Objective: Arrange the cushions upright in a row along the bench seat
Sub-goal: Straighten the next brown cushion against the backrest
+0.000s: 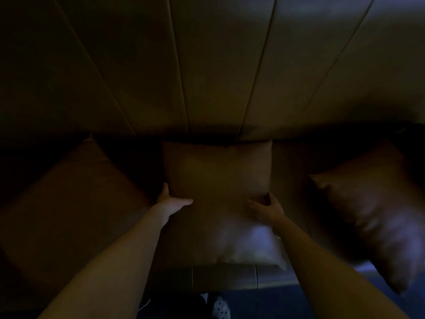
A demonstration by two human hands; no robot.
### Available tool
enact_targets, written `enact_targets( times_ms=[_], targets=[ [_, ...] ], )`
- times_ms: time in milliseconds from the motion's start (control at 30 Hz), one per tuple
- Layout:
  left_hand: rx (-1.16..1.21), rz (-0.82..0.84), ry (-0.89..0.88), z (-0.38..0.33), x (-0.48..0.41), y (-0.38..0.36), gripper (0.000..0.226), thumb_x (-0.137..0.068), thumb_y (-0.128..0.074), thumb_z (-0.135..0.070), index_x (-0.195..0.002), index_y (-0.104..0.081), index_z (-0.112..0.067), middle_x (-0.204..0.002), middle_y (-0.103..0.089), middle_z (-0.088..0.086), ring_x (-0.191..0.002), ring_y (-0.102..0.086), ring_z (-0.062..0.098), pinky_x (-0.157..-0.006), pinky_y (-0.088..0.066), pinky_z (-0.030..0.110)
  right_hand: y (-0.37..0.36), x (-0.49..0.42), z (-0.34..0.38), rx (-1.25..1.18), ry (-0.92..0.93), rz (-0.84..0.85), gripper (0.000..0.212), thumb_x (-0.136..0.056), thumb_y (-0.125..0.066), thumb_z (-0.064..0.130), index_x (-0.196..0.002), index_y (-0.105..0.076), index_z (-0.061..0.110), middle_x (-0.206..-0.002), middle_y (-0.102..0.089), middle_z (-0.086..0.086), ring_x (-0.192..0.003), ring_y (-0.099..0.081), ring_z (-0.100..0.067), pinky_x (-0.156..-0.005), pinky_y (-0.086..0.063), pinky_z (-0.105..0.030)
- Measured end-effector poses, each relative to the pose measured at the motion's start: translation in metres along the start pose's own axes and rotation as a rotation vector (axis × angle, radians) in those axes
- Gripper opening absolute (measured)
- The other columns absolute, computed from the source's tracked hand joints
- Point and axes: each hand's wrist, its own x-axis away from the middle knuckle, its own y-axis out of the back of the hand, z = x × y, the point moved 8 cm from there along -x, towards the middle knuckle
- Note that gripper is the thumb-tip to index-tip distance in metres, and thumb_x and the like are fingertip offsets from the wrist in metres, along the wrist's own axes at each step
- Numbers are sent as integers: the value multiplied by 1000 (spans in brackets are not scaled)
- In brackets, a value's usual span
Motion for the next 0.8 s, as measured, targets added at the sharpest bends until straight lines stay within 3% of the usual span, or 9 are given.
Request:
enact_targets(
  times_ms=[133, 233, 367, 500, 633, 733, 800],
  targets=[
    [-69, -20, -30, -24, 11, -5, 110, -80, -78, -27, -156, 1, -38, -165, -7, 7, -148, -17, 37, -113, -23, 60, 7, 15, 22, 65, 34, -29, 84, -83, -73, 33, -153, -28, 15, -148, -44, -14, -128, -51, -35, -99, -49, -38],
    [-125, -62, -78, -48, 22, -18, 106, -81, -77, -26, -156, -3, -37, -165, -6, 8, -149, -14, 36, -116, -23, 56, 14, 18, 33, 64, 72, -24, 83, -87, -68, 36, -154, -24, 17, -152, -38, -15, -130, -49, -34, -104, -46, -43],
    [-205, -106, -143, -78, 49, -65, 100, -83, -75, -27, -157, -8, -36, -165, -6, 7, -150, -13, 36, -114, -24, 56, 43, 31, 37, 36, 56, -15, 75, -93, -60, 33, -155, -21, 19, -155, -35, -13, -133, -48, -32, -104, -45, -39],
    [-231, 17, -157, -93, 74, -135, 100, -82, -75, -36, -156, -7, -38, -164, -11, 7, -148, -19, 36, -112, -29, 57, 97, 40, 24, -31, 26, -21, 74, -92, -61, 34, -155, -22, 24, -153, -35, -11, -131, -49, -30, -75, -51, -26],
    [-257, 179, -179, -98, 102, -216, 99, -82, -74, -38, -156, -8, -36, -165, -10, 8, -148, -18, 38, -112, -29, 59, 170, 36, 6, -41, 41, -76, 73, -92, -62, 36, -153, -25, 23, -150, -42, -11, -122, -57, -28, -100, -50, -41],
    [-223, 218, -169, -95, 119, -276, 98, -82, -74, -40, -156, -10, -36, -164, -12, 8, -147, -21, 37, -112, -29, 60, 232, 32, -12, -63, 20, -80, 73, -91, -62, 37, -153, -27, 21, -143, -49, -11, -100, -61, -22, -95, -52, -36],
    [-208, 223, -152, -89, 128, -315, 100, -79, -75, -42, -156, -11, -36, -164, -14, 8, -147, -22, 37, -112, -30, 60, 271, 32, -26, -61, 1, -68, 73, -91, -61, 37, -153, -27, 20, -146, -45, -10, -101, -55, -20, -95, -49, -34]
  ],
)
